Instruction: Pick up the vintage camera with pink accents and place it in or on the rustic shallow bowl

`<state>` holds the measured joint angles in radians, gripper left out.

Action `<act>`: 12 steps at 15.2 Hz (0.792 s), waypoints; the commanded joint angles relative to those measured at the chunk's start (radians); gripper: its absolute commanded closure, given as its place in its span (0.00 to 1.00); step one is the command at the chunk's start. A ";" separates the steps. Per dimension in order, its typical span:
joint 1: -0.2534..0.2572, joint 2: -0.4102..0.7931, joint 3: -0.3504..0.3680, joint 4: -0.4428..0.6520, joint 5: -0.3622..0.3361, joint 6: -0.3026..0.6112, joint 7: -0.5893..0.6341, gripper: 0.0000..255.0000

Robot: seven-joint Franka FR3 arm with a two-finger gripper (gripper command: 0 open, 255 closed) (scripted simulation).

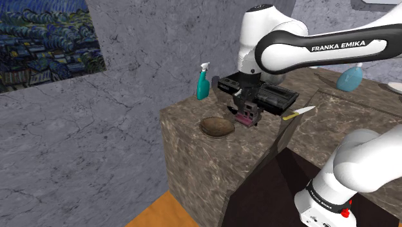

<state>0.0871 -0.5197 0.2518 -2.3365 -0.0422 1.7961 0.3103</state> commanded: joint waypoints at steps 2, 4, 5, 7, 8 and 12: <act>-0.011 0.117 0.027 0.117 -0.014 -0.005 0.031 1.00; -0.017 0.197 0.045 0.206 -0.029 -0.017 0.052 1.00; -0.019 0.237 0.053 0.251 -0.038 -0.025 0.063 1.00; -0.021 0.318 0.070 0.347 -0.058 -0.045 0.086 1.00; -0.021 0.359 0.078 0.397 -0.069 -0.057 0.097 1.00; -0.020 0.386 0.082 0.389 -0.077 -0.026 0.110 1.00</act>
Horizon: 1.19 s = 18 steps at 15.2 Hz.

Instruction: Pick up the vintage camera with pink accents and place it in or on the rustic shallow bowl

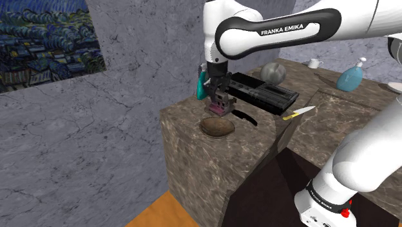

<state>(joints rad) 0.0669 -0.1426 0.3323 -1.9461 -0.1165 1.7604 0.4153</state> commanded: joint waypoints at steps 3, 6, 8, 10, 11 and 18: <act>0.001 0.012 0.003 -0.038 -0.005 0.050 0.011 1.00; 0.001 0.017 0.003 -0.073 -0.008 0.089 0.018 1.00; 0.001 0.022 0.004 -0.095 -0.010 0.115 0.023 1.00; 0.001 0.027 0.005 -0.116 -0.013 0.141 0.028 1.00; 0.001 0.030 0.005 -0.127 -0.015 0.154 0.030 1.00; 0.001 0.055 0.008 -0.189 -0.028 0.238 0.050 1.00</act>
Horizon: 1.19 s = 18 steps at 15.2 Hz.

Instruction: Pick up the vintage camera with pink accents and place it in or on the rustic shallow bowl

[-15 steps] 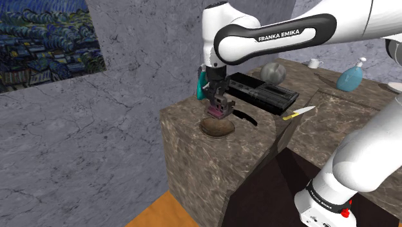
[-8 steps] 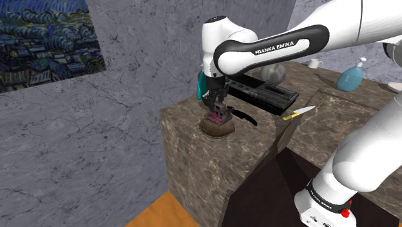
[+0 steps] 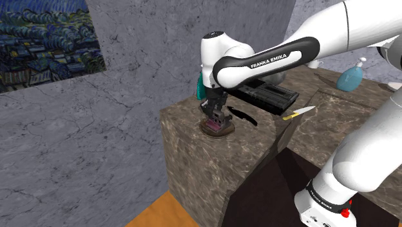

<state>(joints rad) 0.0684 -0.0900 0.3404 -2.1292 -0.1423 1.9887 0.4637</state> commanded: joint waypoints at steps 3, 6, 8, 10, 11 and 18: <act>-0.001 0.003 0.000 -0.005 -0.002 0.009 0.001 1.00; -0.001 0.003 0.000 -0.005 -0.002 0.009 0.001 1.00; -0.001 0.003 0.000 -0.005 -0.002 0.009 0.001 0.00; -0.001 0.003 0.000 -0.005 -0.002 0.009 0.001 0.00; -0.001 0.003 0.000 -0.005 -0.002 0.009 0.001 0.00; 0.006 -0.022 0.005 0.096 0.015 -0.116 -0.009 0.00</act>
<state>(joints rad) 0.0742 -0.1044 0.3459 -2.0412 -0.1312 1.8898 0.4575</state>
